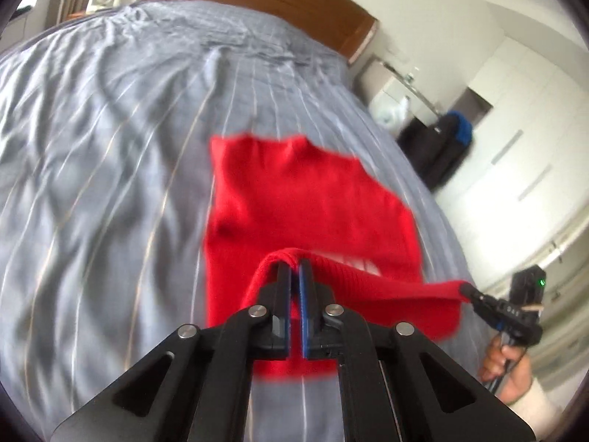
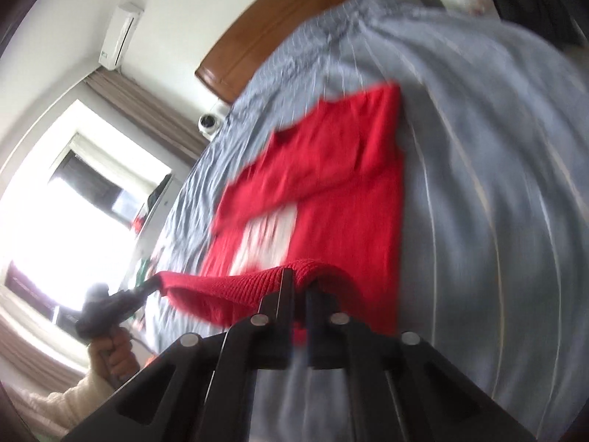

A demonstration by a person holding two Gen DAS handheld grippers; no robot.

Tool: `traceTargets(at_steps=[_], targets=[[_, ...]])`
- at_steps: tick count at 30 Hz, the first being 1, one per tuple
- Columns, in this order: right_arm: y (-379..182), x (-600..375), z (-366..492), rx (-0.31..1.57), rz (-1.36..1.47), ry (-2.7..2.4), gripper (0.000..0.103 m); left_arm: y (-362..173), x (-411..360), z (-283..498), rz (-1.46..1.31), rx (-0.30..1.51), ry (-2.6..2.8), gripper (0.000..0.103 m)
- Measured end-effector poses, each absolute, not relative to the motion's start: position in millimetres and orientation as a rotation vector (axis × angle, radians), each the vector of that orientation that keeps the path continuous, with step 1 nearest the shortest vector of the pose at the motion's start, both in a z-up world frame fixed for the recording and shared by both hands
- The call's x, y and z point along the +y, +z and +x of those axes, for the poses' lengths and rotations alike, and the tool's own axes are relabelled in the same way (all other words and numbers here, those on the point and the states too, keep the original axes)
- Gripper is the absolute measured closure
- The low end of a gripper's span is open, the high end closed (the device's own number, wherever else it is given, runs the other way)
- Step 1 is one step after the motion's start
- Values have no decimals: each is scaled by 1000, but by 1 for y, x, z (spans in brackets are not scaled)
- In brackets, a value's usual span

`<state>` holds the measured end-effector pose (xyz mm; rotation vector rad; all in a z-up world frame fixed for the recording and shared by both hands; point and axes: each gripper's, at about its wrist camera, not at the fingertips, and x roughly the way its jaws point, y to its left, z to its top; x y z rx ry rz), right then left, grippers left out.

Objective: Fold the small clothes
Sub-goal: 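Grasp the sweater hem with both grippers and fold it up toward the collar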

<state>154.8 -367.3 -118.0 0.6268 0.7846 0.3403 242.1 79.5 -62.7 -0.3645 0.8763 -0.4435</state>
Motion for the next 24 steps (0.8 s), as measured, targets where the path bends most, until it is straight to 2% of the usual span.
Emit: traceTargets(at_steps=[6, 8, 10, 11, 12, 13, 15, 18, 20, 21, 22, 24], targets=[[-102, -366, 285, 745, 566, 268, 98, -72, 53, 343, -340, 894, -337, 101], [-102, -367, 325, 736, 560, 246, 98, -79, 41, 378, -298, 912, -284, 98], [-112, -374, 366, 729, 584, 218, 96, -94, 36, 407, -275, 972, -172, 82], [-116, -378, 373, 724, 593, 196, 86, -99, 40, 414, -284, 992, -142, 76], [-120, -381, 379, 727, 590, 152, 76, -101, 44, 420, -315, 1004, -123, 61], [-123, -383, 380, 728, 587, 123, 62, -102, 53, 419, -359, 993, -116, 50], [-122, -387, 369, 714, 600, 110, 62, -98, 63, 411, -379, 962, -122, 41], [-107, -380, 346, 700, 542, 176, 62, -90, 60, 382, -316, 932, -178, 37], [-99, -361, 332, 722, 470, 288, 62, -89, 45, 356, -227, 923, -273, 23], [-99, -353, 325, 740, 448, 337, 62, -92, 37, 348, -178, 930, -294, 11], [-102, -343, 317, 767, 426, 382, 58, -102, 26, 336, -91, 953, -289, 7], [-118, -329, 301, 850, 355, 403, 52, -123, 18, 328, 33, 1021, -225, 9]])
